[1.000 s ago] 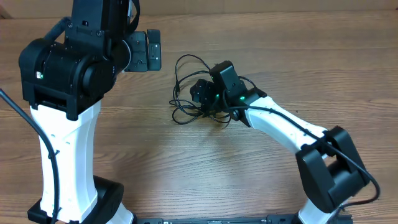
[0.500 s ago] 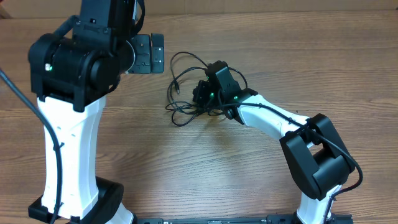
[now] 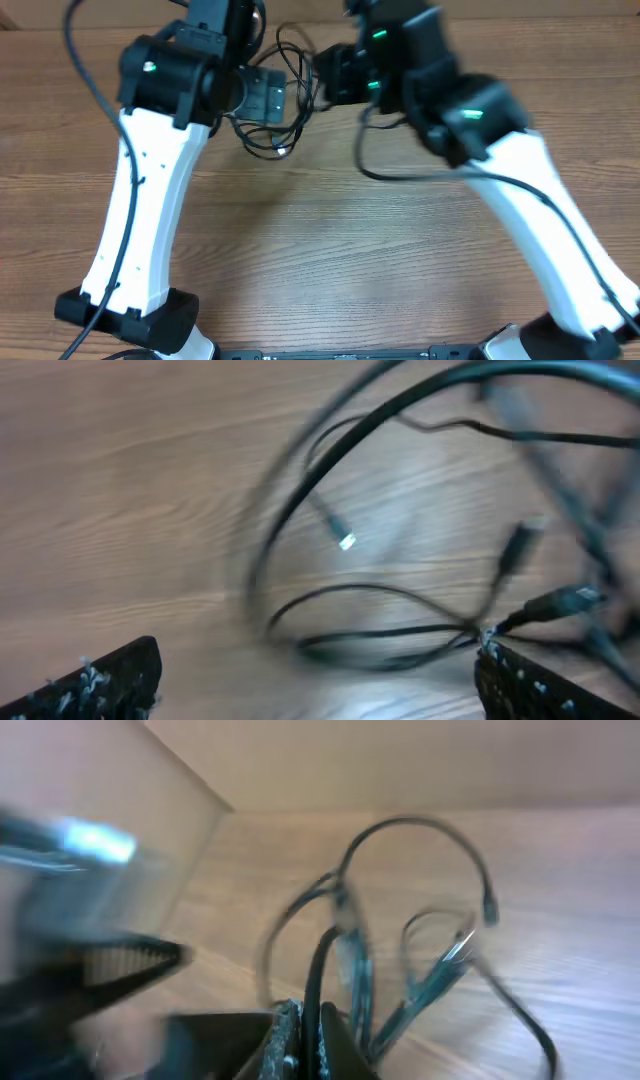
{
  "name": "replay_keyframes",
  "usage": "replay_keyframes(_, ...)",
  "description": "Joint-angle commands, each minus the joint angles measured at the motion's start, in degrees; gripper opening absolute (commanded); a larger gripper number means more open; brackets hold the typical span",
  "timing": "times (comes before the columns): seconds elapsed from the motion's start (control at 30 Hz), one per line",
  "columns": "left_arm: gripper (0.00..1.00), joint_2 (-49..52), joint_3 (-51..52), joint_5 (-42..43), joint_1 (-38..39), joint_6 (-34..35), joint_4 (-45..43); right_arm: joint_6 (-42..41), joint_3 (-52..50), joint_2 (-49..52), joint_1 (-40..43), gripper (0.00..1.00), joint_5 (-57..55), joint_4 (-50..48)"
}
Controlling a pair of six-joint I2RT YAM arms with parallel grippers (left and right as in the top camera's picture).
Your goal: Untangle cables
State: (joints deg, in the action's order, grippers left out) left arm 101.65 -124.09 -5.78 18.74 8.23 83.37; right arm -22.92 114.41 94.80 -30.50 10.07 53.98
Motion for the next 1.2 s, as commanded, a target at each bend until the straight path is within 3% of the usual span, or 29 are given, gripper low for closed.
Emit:
replay_keyframes(0.0,1.00,-0.4,5.1,13.2,0.0,-8.8,-4.0,8.0,5.2,0.4,3.9,0.04,-2.5,5.6)
replay_keyframes(0.23,1.00,0.4,11.0,35.7,-0.1,-25.1,-10.4,16.0,11.4,0.3,7.1,0.04,-2.4,14.6)
replay_keyframes(0.33,1.00,0.7,11.6,36.5,0.0,-26.2,-10.6,17.7,11.7,0.3,7.1,0.06,-2.7,14.8)
replay_keyframes(0.37,1.00,0.7,11.6,36.5,0.0,-26.2,-10.3,17.7,11.6,0.3,7.1,0.40,-3.1,14.8)
replay_keyframes(0.4,1.00,0.9,11.6,36.5,0.0,-26.3,-9.9,17.7,11.6,0.5,7.1,0.81,-4.4,14.7)
replay_keyframes(0.43,1.00,1.0,11.6,35.7,-0.1,-26.2,-8.9,17.6,11.5,1.0,7.2,1.00,-9.7,14.3)
replay_keyframes(0.63,1.00,1.0,11.6,31.5,-0.3,-26.2,-4.4,17.6,9.7,5.9,10.6,1.00,-21.6,15.4)
replay_keyframes(0.9,1.00,1.0,11.5,23.3,-1.7,-18.0,-3.2,1.6,4.4,14.9,20.7,1.00,-19.8,17.9)
replay_keyframes(1.17,1.00,1.0,11.5,22.8,-3.4,-16.7,-3.2,0.8,-5.7,23.5,23.7,1.00,-11.2,9.2)
